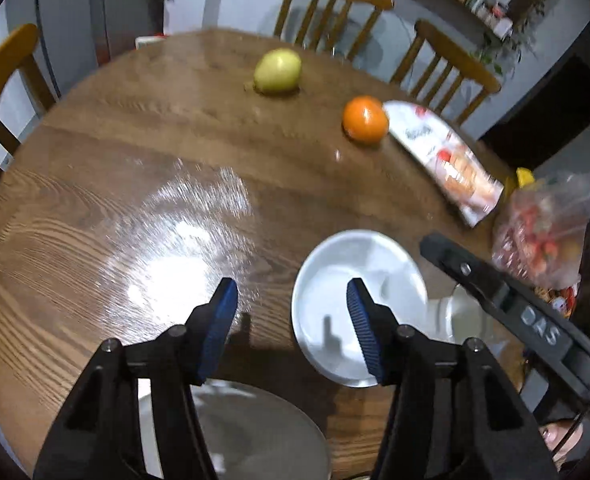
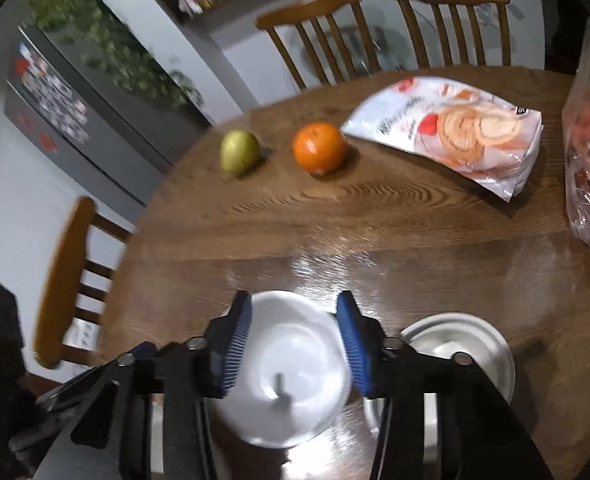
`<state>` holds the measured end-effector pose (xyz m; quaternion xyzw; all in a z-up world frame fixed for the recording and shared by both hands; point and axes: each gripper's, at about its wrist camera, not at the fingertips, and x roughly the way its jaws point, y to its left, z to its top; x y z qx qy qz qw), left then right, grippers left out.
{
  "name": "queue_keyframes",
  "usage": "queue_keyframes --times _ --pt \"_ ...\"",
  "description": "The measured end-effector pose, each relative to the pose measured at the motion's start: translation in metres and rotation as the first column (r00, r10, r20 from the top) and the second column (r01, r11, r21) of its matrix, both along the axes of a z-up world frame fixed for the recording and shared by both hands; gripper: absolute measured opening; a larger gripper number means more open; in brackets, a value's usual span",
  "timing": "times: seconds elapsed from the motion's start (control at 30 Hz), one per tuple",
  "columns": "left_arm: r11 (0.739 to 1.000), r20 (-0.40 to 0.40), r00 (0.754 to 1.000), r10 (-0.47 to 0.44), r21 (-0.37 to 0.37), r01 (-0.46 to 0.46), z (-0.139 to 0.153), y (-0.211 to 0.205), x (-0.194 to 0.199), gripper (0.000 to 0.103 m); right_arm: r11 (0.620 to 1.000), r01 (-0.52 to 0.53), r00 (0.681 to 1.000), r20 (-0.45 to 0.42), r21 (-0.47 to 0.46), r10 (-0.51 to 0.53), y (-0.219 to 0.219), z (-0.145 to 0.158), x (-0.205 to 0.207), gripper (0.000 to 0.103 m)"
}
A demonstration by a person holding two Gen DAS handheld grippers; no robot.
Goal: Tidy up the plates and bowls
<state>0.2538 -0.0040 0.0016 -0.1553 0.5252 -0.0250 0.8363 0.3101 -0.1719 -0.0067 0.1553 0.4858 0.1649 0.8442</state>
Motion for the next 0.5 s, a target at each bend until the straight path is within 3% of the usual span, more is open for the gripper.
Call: queue_keyframes --times 0.17,0.3,0.5 --pt "1.000 -0.040 0.999 0.004 -0.001 -0.004 -0.019 -0.002 0.003 0.054 0.998 0.017 0.999 -0.028 -0.055 -0.019 0.000 -0.017 0.007 0.040" --pt "0.999 -0.028 1.000 -0.001 -0.037 0.000 -0.020 0.002 -0.002 0.054 0.997 0.005 0.999 -0.036 -0.081 -0.008 0.006 -0.024 0.008 0.036" --pt "1.000 -0.018 1.000 -0.025 -0.009 0.025 -0.019 -0.007 -0.006 0.054 0.992 0.011 1.000 -0.021 -0.128 -0.014 0.011 -0.024 0.007 0.034"
